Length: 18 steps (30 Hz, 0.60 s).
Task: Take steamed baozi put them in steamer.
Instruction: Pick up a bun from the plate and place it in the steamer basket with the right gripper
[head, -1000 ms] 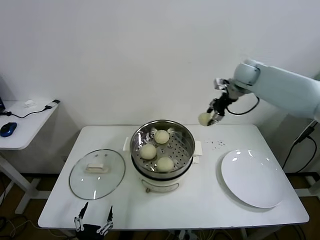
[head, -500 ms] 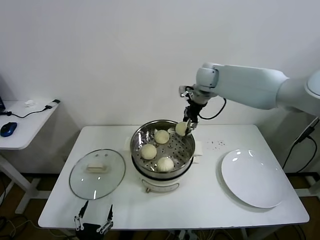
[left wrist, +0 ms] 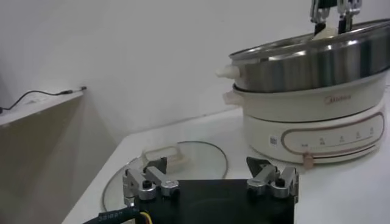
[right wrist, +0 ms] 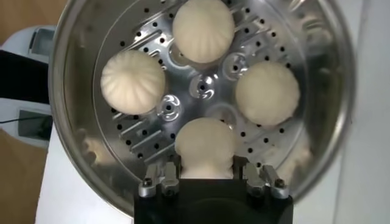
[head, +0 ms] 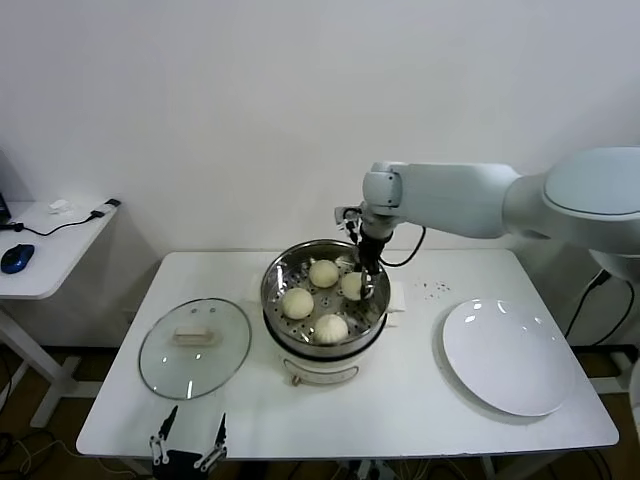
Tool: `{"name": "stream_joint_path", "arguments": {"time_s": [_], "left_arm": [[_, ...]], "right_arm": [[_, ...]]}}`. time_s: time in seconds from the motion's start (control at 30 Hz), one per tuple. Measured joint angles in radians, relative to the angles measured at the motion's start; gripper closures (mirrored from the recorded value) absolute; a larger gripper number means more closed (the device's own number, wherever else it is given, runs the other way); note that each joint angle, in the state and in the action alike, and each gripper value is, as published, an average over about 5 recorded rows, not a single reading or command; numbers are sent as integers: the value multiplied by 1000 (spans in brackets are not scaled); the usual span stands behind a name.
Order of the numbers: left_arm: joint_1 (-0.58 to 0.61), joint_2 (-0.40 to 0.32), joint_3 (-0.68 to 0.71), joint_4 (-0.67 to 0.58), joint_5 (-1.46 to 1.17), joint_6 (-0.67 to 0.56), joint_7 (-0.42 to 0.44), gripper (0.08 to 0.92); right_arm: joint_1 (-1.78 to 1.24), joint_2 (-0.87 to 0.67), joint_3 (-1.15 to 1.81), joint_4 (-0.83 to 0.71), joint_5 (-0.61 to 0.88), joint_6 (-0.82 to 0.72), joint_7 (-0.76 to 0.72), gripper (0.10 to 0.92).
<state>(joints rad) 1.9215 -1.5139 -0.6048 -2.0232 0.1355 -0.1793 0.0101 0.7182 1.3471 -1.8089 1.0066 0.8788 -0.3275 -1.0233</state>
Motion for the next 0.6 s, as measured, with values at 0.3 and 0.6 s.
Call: {"name": "stream_joint_path", "arguments": {"time_s": [0.3, 0.6], "left_arm": [[-3, 0, 1, 6, 1, 2, 0, 177], [-3, 1, 0, 5, 3, 3, 1, 177]], "right_arm": [[-28, 10, -2, 2, 6, -4, 27, 288], [-18, -8, 15, 21, 12, 0, 30, 203]]}}
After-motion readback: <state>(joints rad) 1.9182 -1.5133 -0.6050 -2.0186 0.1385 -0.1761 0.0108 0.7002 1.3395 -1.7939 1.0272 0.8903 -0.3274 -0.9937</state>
